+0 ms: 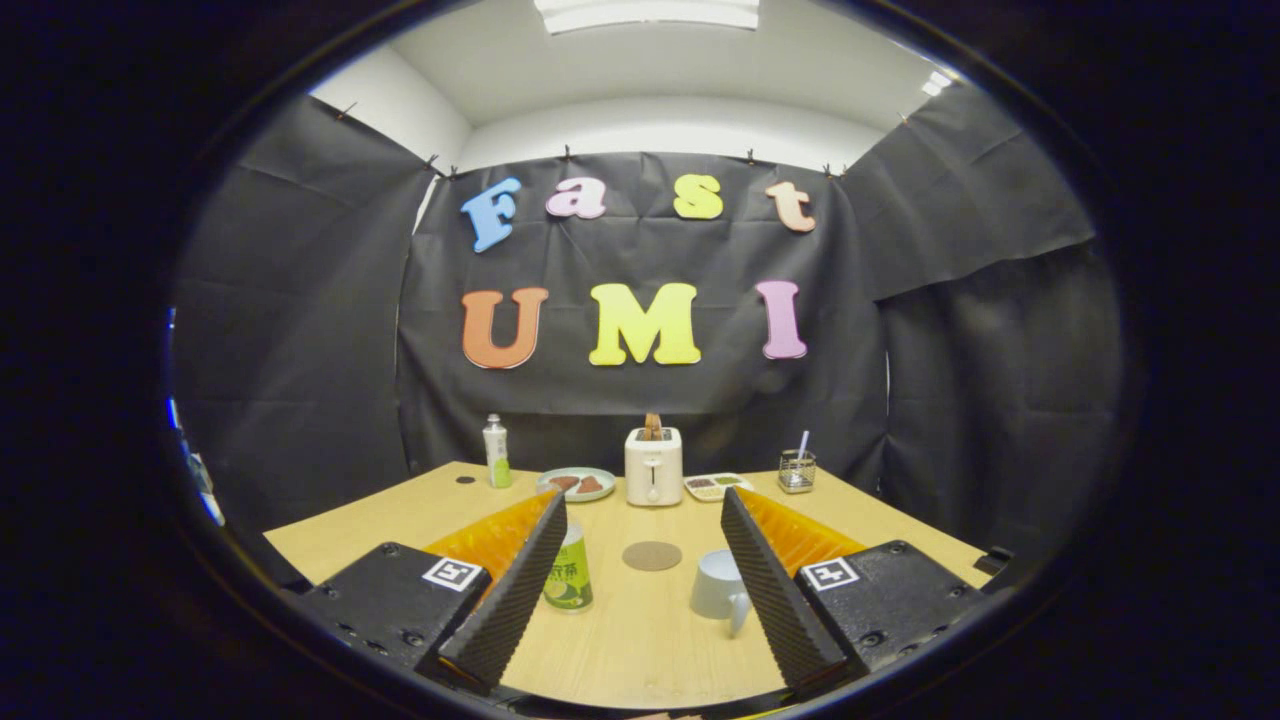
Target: Take the bottle from table, then pour the juice into the cup, finally place the bottle on the coaster
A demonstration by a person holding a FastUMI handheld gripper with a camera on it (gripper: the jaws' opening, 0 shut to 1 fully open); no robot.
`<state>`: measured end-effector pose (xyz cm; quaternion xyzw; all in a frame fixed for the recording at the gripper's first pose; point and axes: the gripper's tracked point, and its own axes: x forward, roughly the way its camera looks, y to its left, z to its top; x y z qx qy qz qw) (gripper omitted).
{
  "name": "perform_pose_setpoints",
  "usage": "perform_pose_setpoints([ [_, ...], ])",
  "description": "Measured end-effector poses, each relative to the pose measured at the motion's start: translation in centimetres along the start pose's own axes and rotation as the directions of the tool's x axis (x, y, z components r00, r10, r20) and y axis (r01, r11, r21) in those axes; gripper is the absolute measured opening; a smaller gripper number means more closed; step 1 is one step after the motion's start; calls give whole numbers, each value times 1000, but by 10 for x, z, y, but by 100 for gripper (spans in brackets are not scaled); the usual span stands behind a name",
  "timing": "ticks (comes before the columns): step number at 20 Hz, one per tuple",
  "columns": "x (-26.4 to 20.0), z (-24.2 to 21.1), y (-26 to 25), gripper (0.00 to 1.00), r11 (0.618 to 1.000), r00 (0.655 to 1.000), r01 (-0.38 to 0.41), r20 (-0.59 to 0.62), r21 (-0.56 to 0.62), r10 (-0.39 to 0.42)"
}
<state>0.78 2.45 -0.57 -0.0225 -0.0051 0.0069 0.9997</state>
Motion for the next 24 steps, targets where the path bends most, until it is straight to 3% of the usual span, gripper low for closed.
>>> perform_pose_setpoints([
  [19,77,-64,80,100,996,992,-87,-90,-26,85],
  [24,106,-89,98,100,995,986,-58,-160,-85,44],
])
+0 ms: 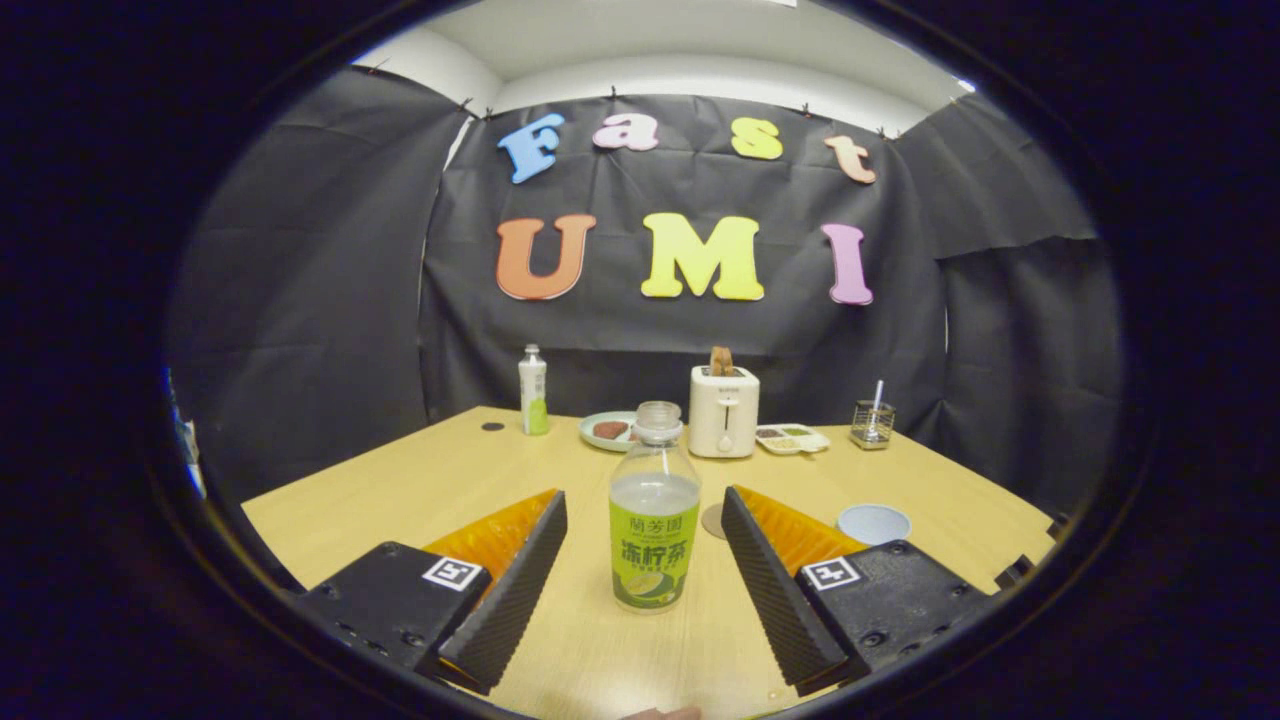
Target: Take the bottle from table, then pour the juice into the cup, finally place the bottle on the coaster
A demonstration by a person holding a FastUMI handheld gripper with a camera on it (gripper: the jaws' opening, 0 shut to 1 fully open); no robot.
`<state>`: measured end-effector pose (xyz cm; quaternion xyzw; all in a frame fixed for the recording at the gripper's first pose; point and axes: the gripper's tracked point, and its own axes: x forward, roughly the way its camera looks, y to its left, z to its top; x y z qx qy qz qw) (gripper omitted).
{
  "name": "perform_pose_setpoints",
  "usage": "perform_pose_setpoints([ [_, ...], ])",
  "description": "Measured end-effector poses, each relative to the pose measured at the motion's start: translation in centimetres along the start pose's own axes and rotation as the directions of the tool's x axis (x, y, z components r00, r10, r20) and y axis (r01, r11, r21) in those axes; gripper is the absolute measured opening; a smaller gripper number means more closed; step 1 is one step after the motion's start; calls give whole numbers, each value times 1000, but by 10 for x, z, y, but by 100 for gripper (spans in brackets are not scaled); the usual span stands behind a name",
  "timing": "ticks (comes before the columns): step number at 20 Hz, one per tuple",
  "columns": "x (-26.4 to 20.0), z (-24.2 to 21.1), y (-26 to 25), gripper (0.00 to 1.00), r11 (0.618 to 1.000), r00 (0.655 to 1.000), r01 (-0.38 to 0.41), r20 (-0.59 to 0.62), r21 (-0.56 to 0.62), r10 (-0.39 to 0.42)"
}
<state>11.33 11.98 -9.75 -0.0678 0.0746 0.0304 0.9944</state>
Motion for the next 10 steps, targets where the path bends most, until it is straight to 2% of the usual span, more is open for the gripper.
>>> perform_pose_setpoints([
  [2,9,-6,1,100,1000,1000,16,-17,-18,-16],
  [10,32,-15,-5,100,998,999,38,-13,44,-38],
])
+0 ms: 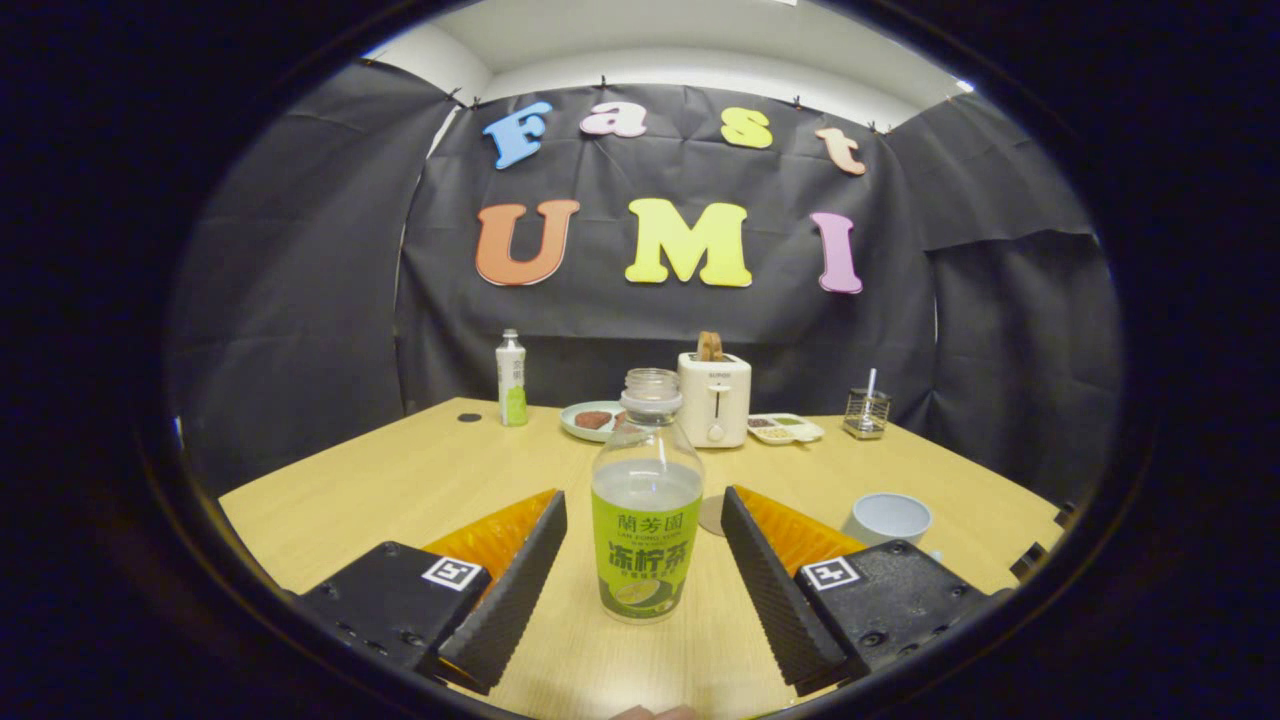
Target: Take the bottle from table, then pour the juice into the cup, finally place the bottle on the coaster
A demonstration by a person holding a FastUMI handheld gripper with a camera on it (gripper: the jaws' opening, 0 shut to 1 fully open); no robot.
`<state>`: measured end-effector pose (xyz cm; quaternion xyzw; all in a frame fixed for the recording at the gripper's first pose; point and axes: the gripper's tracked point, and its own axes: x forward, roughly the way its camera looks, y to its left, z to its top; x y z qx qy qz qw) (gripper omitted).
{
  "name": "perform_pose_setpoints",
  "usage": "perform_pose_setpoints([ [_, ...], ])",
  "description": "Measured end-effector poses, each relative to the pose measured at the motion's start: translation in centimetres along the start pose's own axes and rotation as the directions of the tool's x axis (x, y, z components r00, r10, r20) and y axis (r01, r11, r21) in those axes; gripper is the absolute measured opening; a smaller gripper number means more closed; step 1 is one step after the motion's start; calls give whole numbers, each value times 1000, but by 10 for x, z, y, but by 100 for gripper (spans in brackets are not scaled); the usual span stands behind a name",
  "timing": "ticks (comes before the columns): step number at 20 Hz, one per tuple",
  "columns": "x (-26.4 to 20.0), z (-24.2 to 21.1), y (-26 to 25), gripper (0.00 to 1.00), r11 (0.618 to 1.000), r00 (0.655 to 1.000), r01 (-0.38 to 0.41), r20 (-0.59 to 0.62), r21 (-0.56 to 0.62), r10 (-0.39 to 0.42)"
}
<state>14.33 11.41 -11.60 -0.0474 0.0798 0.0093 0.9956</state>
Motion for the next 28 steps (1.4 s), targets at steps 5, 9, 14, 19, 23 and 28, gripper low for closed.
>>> perform_pose_setpoints([
  [5,18,-10,1,100,999,999,24,-46,-24,-25],
  [9,31,-11,3,100,999,998,21,-55,-35,-23],
  [14,38,-9,-1,100,999,998,35,-53,-26,-36],
  [19,41,-8,-1,84,999,998,32,-50,-36,-34],
  [23,38,-7,0,82,999,997,30,-65,-22,-31],
  [28,27,6,20,82,1000,999,-25,-29,4,25],
])
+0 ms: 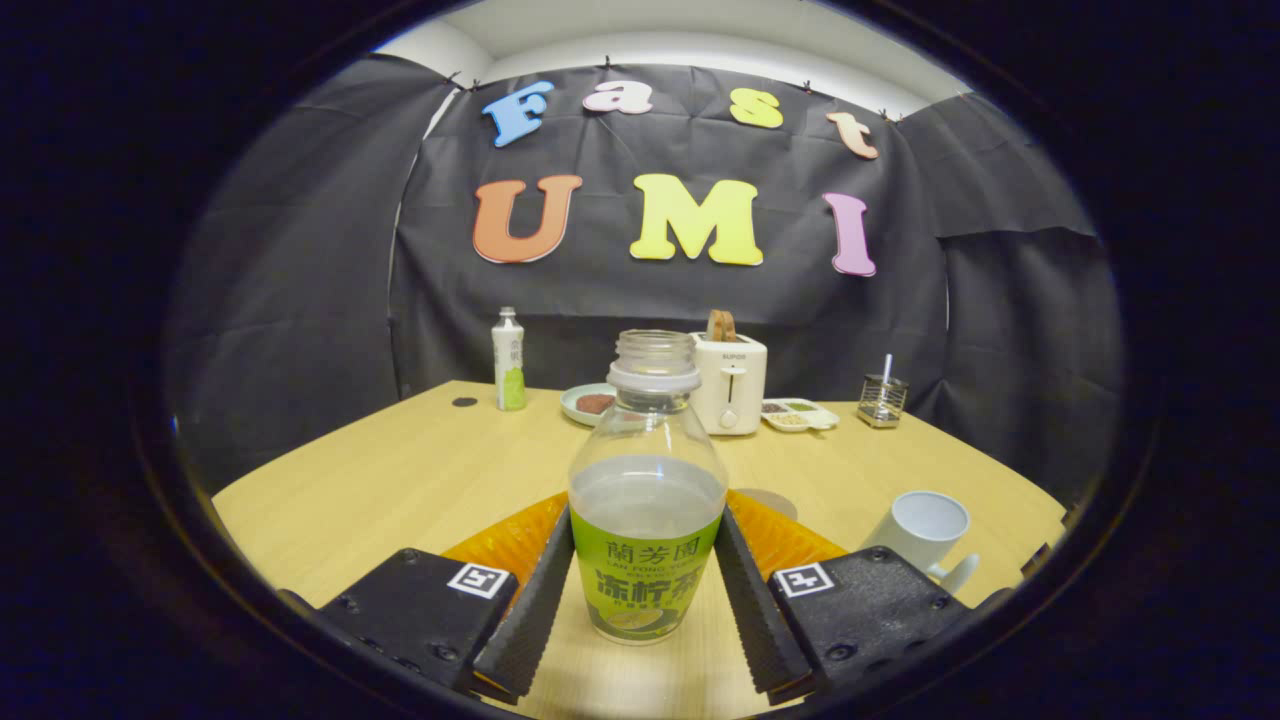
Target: Take the bottle from table, then pour the juice into the cup, finally place the bottle on the coaster
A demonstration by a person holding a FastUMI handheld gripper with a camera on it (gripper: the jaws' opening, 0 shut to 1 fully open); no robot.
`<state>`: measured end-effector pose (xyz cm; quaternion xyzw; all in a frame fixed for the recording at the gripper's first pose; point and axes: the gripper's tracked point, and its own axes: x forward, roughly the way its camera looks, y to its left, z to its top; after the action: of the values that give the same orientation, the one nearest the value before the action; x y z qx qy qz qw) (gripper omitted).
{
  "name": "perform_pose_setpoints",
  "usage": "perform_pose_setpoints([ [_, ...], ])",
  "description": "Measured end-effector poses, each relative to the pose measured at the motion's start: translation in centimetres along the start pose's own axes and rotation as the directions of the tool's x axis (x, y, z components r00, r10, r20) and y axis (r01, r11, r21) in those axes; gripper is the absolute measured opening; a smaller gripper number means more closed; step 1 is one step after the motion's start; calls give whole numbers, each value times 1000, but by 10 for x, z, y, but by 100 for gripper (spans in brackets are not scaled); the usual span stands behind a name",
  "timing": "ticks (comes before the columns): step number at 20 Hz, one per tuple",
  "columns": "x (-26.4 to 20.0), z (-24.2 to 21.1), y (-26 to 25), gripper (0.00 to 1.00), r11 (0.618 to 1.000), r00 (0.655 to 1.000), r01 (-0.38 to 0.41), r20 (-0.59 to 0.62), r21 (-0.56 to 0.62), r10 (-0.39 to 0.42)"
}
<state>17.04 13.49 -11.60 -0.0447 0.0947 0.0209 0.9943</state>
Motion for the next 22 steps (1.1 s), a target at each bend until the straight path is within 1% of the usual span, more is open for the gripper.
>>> perform_pose_setpoints([
  [6,-15,15,30,82,992,995,-103,23,67,102],
  [9,-23,23,34,81,980,989,-147,48,135,141],
  [11,-26,27,30,81,972,987,-160,60,171,152],
  [16,-29,36,15,81,932,979,-200,98,302,179],
  [18,-28,38,8,81,920,980,-199,97,338,176],
  [19,-28,39,6,81,910,978,-207,102,359,182],
  [22,-29,45,9,80,863,967,-256,122,436,225],
])
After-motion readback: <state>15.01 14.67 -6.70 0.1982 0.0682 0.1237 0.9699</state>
